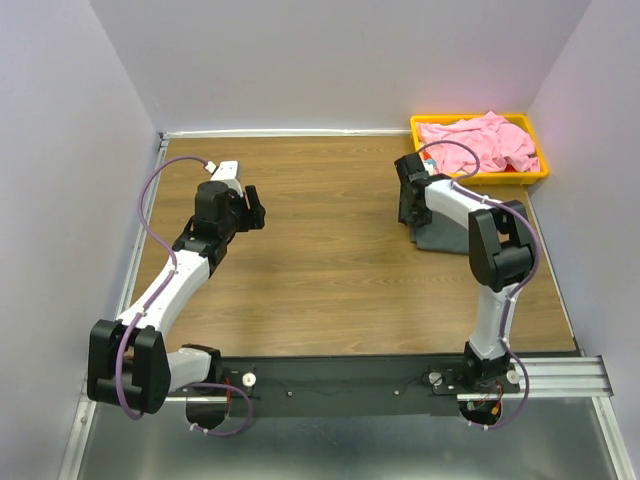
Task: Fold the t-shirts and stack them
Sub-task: Neatly place the folded tshirt to the corner
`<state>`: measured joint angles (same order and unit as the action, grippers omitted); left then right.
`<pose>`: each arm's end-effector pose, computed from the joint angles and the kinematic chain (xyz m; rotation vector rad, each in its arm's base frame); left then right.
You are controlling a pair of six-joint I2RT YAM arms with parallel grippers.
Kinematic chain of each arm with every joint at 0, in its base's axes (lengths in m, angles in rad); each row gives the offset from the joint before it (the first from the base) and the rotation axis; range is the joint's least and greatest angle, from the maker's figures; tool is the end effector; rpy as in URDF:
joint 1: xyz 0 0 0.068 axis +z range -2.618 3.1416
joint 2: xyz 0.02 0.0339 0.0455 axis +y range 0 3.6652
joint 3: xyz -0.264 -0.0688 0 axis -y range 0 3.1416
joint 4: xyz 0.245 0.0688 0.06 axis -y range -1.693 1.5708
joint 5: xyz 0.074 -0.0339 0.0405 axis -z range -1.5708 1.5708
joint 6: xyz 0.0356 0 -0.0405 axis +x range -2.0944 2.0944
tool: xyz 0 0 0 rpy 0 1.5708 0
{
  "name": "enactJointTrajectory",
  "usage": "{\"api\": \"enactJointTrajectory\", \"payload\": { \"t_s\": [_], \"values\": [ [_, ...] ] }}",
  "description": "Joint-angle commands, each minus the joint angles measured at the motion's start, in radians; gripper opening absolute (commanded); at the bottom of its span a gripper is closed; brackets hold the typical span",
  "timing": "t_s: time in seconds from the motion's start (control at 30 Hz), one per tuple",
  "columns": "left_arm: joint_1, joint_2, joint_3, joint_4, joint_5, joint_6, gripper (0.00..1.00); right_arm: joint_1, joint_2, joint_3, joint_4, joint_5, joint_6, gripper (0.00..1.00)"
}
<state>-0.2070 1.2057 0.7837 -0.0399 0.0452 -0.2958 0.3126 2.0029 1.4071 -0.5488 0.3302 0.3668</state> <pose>0.2658 -0.0575 0.2657 -0.0624 2.0504 -0.3609 0.3951 0.1156 0.1674 0.1657 2.6211 -0.2231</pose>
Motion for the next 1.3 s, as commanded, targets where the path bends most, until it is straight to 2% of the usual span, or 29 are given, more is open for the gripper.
{"api": "enactJointTrajectory", "payload": {
  "t_s": [0.0,0.1,0.2,0.33,0.67,0.87,0.97,1.07,1.1,1.2,1.27],
  "values": [
    [0.001,-0.001,0.011,0.021,0.016,0.003,0.7,-0.003,0.042,-0.033,-0.026,0.115,0.008,0.48],
    [0.001,0.003,0.011,0.018,0.022,0.004,0.7,-0.003,0.053,-0.072,-0.026,0.182,-0.014,0.37],
    [0.001,0.012,0.014,0.018,0.025,0.006,0.7,-0.006,0.05,-0.121,-0.025,0.245,-0.029,0.17],
    [0.001,0.02,0.017,0.012,0.028,0.004,0.7,-0.027,0.033,-0.181,0.003,0.302,-0.086,0.01],
    [0.001,0.015,0.015,0.011,0.028,0.006,0.7,-0.124,-0.001,-0.266,0.145,0.388,-0.382,0.01],
    [0.001,0.014,0.017,0.012,0.027,0.007,0.7,-0.138,0.0,-0.3,0.188,0.379,-0.439,0.01],
    [0.001,0.014,0.017,0.012,0.027,0.007,0.7,-0.139,0.002,-0.306,0.19,0.38,-0.439,0.05],
    [0.001,0.012,0.017,0.011,0.027,0.007,0.7,-0.138,-0.027,-0.31,0.184,0.359,-0.405,0.27],
    [0.001,0.012,0.017,0.011,0.03,0.006,0.7,-0.138,-0.067,-0.307,0.167,0.331,-0.387,0.43],
    [0.001,0.008,0.017,0.011,0.047,0.0,0.7,-0.138,-0.165,-0.269,0.098,0.282,-0.292,0.57],
    [0.001,0.003,0.017,0.011,0.059,-0.006,0.7,-0.136,-0.229,-0.237,0.057,0.256,-0.235,0.58]
  ]
}}
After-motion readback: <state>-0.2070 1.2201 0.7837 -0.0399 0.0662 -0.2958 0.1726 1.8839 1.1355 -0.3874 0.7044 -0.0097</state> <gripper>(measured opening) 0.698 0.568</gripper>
